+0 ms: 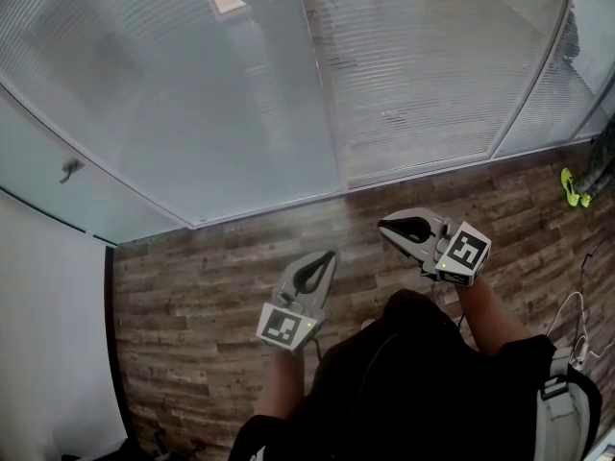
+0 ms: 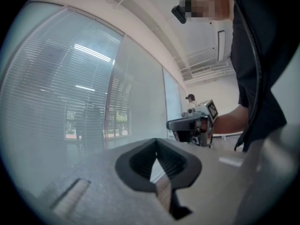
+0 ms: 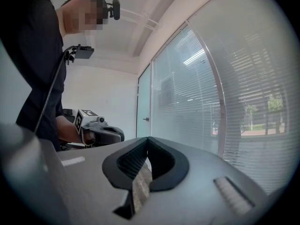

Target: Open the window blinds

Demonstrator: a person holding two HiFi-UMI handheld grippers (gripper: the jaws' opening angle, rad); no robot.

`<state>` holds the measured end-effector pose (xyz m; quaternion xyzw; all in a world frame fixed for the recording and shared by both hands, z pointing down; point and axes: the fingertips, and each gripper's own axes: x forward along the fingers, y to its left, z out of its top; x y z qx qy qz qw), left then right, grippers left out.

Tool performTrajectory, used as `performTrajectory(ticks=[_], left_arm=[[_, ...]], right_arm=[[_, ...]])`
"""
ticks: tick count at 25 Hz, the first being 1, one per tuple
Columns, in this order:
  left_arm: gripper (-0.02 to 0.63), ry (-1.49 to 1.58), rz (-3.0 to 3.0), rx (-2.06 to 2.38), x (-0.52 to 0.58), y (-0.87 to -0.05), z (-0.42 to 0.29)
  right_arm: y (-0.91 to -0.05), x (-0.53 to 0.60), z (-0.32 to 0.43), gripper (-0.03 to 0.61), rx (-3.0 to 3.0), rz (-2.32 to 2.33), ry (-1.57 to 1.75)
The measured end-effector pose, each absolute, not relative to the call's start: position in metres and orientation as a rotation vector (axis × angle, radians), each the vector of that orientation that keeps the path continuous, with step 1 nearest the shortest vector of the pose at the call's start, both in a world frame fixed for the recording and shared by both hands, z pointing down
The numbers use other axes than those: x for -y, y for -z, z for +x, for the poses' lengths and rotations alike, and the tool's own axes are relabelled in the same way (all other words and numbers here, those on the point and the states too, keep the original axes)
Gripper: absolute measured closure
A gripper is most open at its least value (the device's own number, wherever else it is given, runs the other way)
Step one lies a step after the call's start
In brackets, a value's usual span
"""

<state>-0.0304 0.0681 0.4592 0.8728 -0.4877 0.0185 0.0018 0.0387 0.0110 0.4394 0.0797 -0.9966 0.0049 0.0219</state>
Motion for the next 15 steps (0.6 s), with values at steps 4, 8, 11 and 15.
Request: performTrajectory(ticks=[4,8,11,15], left_arm=[[0.609,-0.049,2.732,1.524,-0.059,-0.458,-0.039],[0.609,-0.03,2.711,1.545,-0.05,-0.461,-0.045],[0.609,-0.001,2.688,1.571,-0.04,-0.457,-0.055],[0.609,-0.019,2.669,1.598,-0.023,-0.458,-0.066]], right_arm=[[-0.43,0.0,0.028,0.574,3.103,0.254,-0.016],[-0.442,0.01,0.028,0.574,3.068,0.243,-0.025],[-0.443,0.024,0.021,0.574,3.078,0.234,-0.035],[-0.443,0.046,0.008,0.574,3.083,0.195,-0.025]])
